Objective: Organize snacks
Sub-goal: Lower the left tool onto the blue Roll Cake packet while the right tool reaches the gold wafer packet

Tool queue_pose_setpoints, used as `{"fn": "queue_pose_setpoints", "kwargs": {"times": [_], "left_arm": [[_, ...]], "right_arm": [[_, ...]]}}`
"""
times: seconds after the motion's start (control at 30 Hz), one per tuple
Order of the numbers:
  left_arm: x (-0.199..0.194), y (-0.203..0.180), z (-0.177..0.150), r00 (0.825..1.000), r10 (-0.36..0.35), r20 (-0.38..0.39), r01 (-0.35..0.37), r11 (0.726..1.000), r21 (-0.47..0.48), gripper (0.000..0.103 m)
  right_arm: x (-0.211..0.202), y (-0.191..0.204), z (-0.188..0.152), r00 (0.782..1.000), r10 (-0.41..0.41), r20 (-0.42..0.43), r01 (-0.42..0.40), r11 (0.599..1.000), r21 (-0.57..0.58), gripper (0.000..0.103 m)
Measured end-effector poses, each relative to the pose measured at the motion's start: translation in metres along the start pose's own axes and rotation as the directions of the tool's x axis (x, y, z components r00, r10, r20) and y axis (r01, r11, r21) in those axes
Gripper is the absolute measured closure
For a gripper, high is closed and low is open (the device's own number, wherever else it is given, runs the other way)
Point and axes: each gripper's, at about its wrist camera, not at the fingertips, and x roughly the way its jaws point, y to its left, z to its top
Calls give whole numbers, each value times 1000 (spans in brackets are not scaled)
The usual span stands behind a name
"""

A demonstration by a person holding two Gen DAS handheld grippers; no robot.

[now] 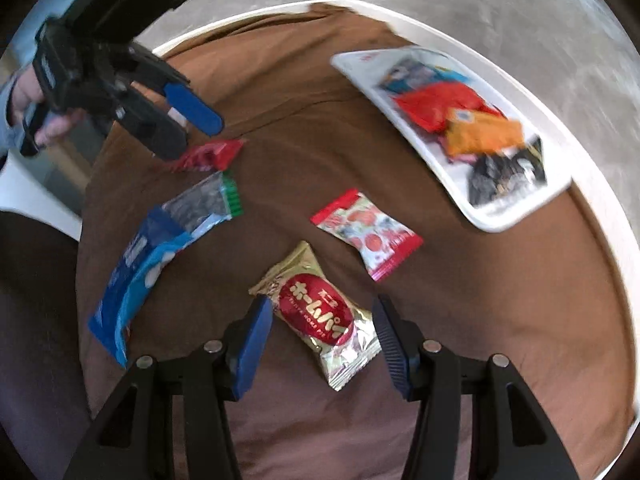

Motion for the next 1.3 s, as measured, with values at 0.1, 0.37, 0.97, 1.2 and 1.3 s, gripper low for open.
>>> {"fn": "queue_pose_setpoints", "kwargs": {"times": [0.1,0.37,0.97,1.2,1.3], "left_arm": [[-6,-7,-20,998,57,1,-56,998,-34,36],[-11,-21,-76,994,110,-26,-113,985,-132,36],[42,-41,-109,974,182,-135,-206,960,-191,36],[51,-38,-112,970,218,-109,-235,957,-169,60],[48,-30,-112,976,203,-77,-215,956,-201,69]], "right_arm": [[5,4,2,1000,9,-13,-10,995,-96,47],[26,12,3,999,12,-51,-23,974,-227,47],[22,7,-7,1000,19,-13,-21,989,-145,63],[22,6,-6,1000,24,-17,-26,993,-116,63],[21,4,-7,999,30,-13,-31,994,-105,63]]}}
